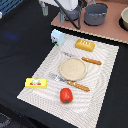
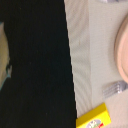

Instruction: Interact with the objects in diverse but meaningful ways.

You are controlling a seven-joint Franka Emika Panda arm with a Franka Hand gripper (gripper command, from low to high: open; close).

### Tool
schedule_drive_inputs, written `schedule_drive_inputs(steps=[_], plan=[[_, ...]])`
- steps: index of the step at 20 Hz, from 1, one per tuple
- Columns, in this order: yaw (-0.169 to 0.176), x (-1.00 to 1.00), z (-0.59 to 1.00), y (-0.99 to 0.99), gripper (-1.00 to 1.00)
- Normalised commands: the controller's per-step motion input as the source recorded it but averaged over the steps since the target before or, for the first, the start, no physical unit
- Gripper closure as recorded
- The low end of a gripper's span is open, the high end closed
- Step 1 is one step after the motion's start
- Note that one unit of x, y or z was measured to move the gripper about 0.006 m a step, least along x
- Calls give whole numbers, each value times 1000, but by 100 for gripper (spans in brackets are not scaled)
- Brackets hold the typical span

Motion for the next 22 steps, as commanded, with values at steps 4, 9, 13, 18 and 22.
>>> schedule_drive_inputs(steps=[4,9,13,18,22], plan=[[-16,439,424,-791,-100],[-3,404,221,-744,-100],[-18,386,126,-719,-100],[-63,347,31,-680,-100],[-177,271,-19,-449,-100]])
